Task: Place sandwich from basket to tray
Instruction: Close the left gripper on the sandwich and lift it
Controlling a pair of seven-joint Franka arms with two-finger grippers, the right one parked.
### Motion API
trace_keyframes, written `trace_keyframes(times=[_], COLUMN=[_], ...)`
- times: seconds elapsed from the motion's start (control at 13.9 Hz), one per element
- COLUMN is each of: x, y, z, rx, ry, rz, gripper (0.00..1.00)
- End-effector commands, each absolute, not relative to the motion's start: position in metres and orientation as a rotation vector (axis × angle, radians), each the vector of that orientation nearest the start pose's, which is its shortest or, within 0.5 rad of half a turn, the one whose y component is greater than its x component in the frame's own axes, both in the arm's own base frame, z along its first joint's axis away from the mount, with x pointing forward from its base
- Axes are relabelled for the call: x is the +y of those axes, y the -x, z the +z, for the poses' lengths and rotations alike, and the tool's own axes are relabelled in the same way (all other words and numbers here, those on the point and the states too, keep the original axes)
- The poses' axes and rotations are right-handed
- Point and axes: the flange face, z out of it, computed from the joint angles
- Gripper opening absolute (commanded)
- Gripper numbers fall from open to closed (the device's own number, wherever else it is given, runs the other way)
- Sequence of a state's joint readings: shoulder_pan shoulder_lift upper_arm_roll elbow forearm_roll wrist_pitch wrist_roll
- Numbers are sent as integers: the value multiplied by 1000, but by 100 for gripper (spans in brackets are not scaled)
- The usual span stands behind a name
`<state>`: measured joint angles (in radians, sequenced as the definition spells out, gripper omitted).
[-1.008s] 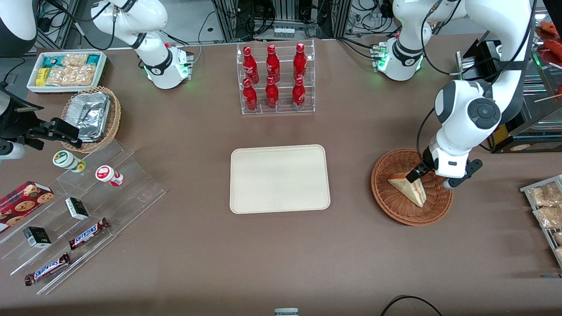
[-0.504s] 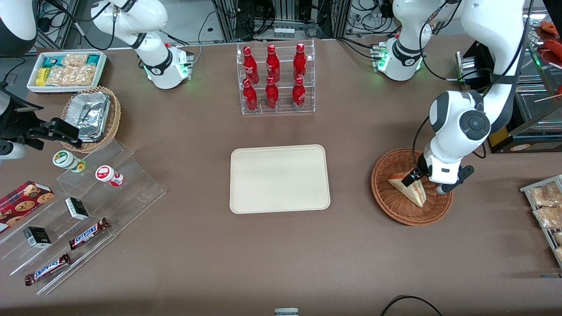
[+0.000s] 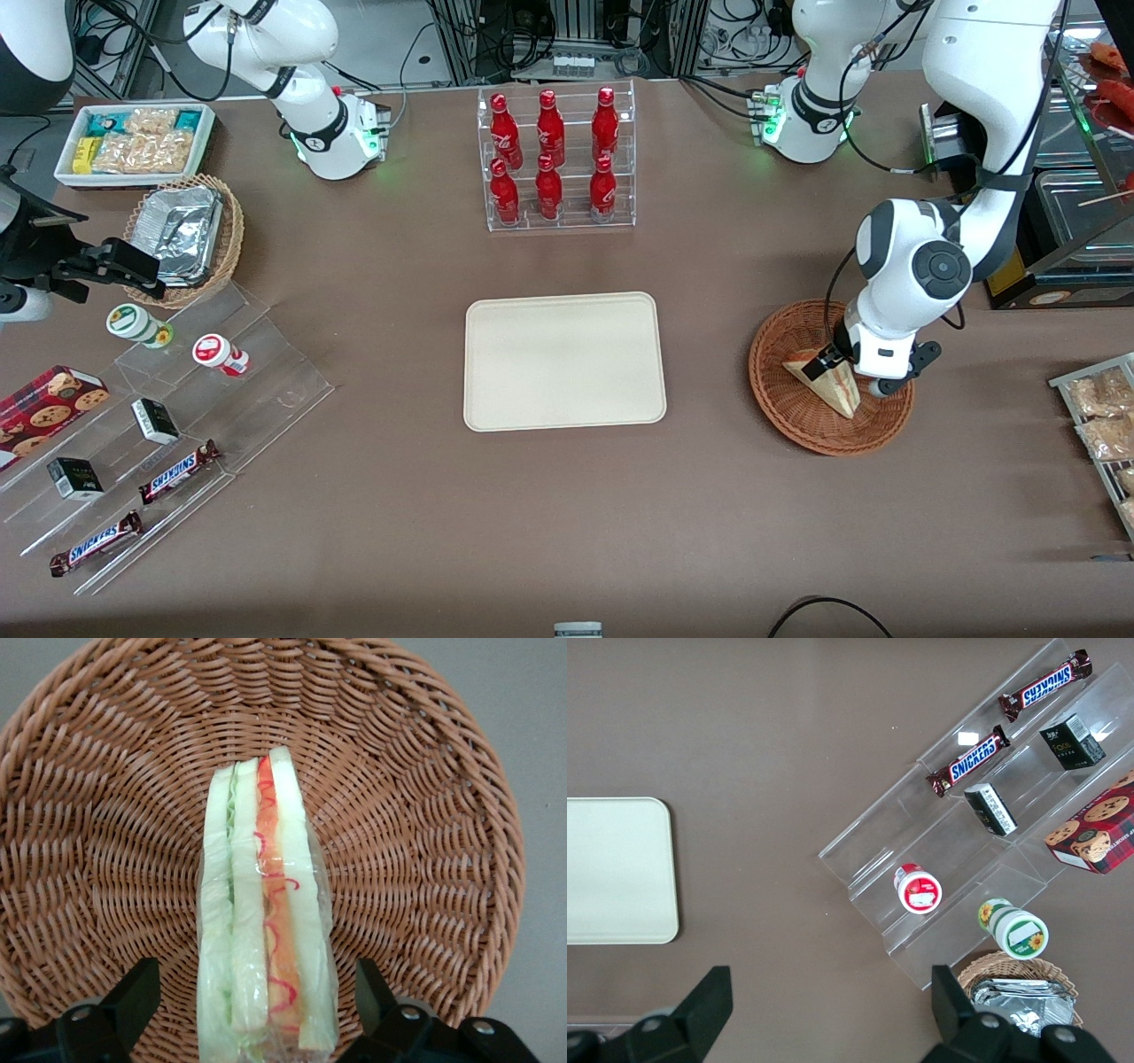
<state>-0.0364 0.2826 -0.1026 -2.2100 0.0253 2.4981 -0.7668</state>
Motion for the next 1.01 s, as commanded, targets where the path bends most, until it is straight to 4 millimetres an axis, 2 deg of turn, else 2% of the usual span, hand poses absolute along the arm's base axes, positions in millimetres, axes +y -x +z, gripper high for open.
trace_keyframes(times=[0.0, 0.14, 0.29, 0.58, 0.79, 0.94], x=[-76, -75, -74, -84, -130, -170], y=[-548, -550, -554, -581, -597, -600], z=[246, 253, 272, 350, 409, 432], rx=[-969, -967, -957, -881, -779, -681], ry=[2999, 3001, 3006, 2950, 2959, 2996], rz=[-18, -29, -57, 14, 14, -19], gripper=[42, 21, 19, 19, 19, 19])
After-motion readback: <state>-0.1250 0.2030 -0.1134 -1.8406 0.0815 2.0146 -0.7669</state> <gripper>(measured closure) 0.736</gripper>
